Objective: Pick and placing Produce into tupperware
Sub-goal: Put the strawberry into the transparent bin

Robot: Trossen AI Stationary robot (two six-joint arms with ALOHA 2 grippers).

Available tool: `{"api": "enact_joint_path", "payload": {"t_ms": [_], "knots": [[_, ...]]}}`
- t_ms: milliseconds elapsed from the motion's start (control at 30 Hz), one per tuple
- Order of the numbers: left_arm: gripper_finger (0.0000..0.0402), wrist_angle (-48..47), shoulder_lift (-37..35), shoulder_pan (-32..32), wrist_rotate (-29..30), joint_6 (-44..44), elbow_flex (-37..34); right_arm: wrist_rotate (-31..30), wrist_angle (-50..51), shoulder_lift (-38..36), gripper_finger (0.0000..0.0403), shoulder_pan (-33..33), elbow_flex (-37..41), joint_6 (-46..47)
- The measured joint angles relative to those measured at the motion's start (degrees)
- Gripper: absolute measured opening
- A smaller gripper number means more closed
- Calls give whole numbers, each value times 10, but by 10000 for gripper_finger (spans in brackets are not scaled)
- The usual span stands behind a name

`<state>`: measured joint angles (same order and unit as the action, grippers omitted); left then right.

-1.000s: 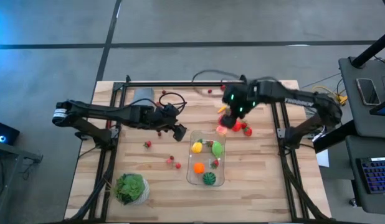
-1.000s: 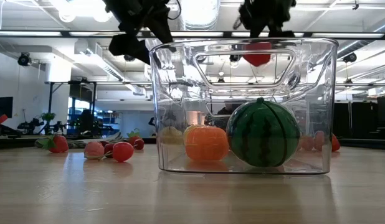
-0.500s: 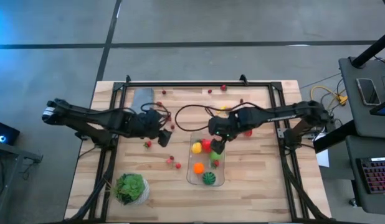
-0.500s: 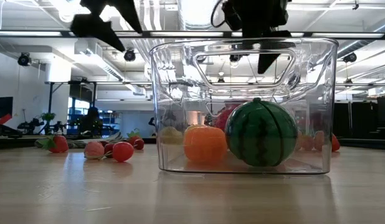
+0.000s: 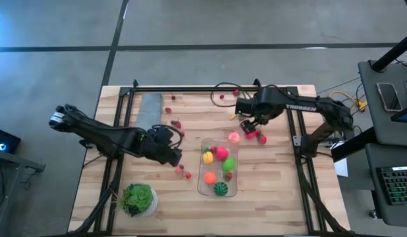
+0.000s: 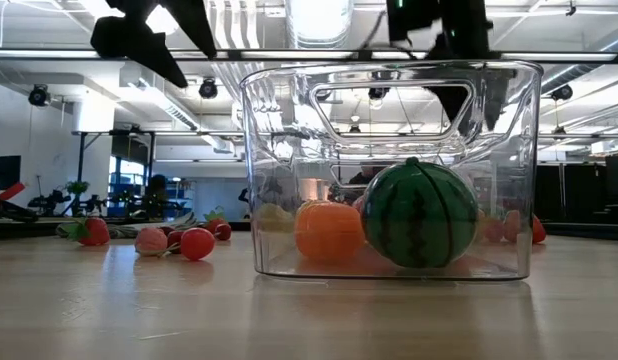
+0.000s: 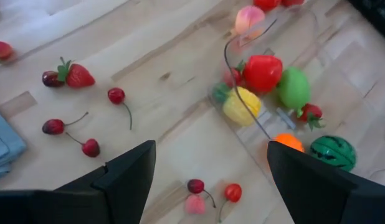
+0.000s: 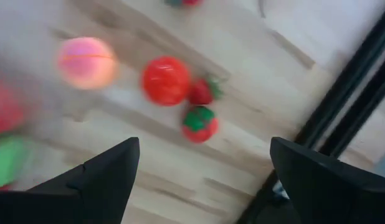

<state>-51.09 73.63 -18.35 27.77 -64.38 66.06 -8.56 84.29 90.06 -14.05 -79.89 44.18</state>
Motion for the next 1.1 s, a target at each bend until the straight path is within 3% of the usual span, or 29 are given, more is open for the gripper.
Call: {"api": "enact_joint_path", "payload": {"t_ms": [267, 600, 1100], "knots": [[293, 11, 21, -2, -1, 0, 0, 97, -64, 0, 339, -90, 148, -90], [293, 11, 21, -2, 0, 2, 0, 164, -200, -7, 329, -87, 273, -125], [293, 11, 20, 0, 6, 2, 0, 135, -281, -7, 326, -87, 325, -164]]}}
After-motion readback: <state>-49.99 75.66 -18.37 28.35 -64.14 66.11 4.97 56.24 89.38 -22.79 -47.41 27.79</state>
